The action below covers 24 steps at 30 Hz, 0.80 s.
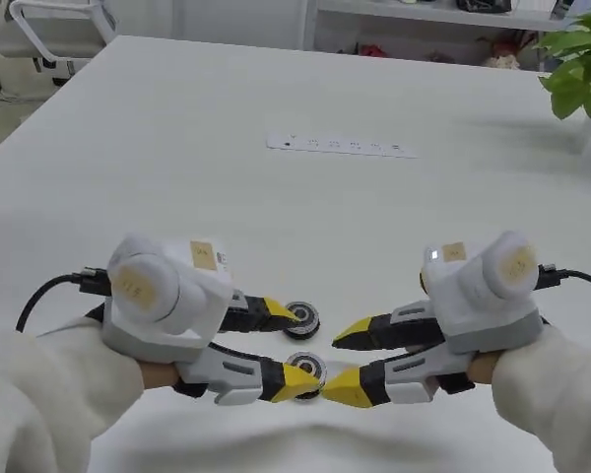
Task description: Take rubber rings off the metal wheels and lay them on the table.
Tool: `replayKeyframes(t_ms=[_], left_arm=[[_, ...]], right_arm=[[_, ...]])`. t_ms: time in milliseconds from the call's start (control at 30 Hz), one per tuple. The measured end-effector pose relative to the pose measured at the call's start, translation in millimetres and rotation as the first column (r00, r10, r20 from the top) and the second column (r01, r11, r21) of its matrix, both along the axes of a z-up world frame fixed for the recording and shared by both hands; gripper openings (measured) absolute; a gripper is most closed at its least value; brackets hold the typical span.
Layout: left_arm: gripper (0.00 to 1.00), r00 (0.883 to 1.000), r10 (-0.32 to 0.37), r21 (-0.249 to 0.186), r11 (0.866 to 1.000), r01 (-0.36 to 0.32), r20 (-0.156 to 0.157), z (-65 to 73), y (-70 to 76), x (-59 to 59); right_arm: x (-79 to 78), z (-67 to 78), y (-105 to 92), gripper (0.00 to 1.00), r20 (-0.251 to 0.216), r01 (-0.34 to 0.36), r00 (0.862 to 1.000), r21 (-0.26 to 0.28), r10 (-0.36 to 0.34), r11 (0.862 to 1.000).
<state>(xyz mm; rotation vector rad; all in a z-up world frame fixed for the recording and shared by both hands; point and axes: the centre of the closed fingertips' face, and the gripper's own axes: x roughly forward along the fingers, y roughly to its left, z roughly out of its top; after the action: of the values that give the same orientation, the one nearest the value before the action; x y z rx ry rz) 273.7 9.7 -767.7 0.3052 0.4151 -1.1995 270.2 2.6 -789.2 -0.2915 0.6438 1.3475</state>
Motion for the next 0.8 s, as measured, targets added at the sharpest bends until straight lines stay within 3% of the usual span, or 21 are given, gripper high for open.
replayKeyframes(t_ms=[67,267,367,533,800], left_arm=[[0.36,1.000,0.006,-0.017,1.000,-0.006,-0.021,-0.8,-1.6,-1.0],[0.32,1.000,0.004,-0.012,1.000,-0.005,-0.017,-5.1,-2.6,-1.0],[0.28,1.000,-0.007,0.013,1.000,0.007,-0.003,-9.8,-2.2,-2.1],[0.19,1.000,-0.009,0.017,1.000,0.009,-0.012,-12.9,-2.7,-3.0],[0.20,1.000,-0.010,0.049,0.999,0.011,-0.018,-23.3,-2.8,-3.6]], right_arm=[[0.1,0.4,2.0,0.31,0.007,0.000,1.000,0.011,0.000,1.000],[-4.2,-4.9,3.6,0.29,0.018,-0.024,1.000,-0.008,0.024,1.000],[-3.6,-5.2,4.7,0.28,0.026,-0.026,0.999,-0.008,0.026,1.000],[-5.2,-9.9,5.7,0.26,0.026,-0.030,0.999,-0.020,0.030,0.999],[-5.6,-14.7,6.8,0.24,0.021,-0.025,0.999,-0.032,0.025,0.999]])
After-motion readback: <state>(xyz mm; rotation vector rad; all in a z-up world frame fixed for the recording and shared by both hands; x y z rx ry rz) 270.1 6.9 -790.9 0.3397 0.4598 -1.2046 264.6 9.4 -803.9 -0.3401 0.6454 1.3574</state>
